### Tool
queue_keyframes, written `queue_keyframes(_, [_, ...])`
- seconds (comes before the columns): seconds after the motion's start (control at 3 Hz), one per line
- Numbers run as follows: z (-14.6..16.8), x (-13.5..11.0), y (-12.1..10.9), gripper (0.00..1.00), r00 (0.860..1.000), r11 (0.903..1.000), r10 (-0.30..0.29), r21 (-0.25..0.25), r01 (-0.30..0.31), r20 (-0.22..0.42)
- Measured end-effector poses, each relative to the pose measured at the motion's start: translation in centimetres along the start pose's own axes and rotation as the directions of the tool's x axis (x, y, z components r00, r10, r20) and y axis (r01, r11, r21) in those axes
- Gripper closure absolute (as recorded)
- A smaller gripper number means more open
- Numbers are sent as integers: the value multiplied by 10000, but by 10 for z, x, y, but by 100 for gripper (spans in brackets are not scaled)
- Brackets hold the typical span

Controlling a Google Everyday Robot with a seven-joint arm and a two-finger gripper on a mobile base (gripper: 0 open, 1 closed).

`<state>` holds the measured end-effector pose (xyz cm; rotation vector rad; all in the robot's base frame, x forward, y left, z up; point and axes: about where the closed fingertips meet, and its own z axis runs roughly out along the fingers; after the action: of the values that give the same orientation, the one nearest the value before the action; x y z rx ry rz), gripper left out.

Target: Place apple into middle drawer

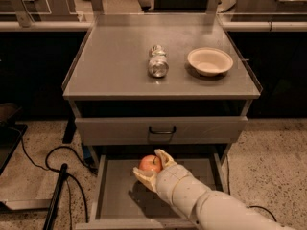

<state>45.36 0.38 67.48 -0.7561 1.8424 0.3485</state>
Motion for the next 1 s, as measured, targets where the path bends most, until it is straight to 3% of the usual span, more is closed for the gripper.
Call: queue_keyframes(1.0, [17, 48, -38, 100, 9979, 9969, -275, 724, 317, -586])
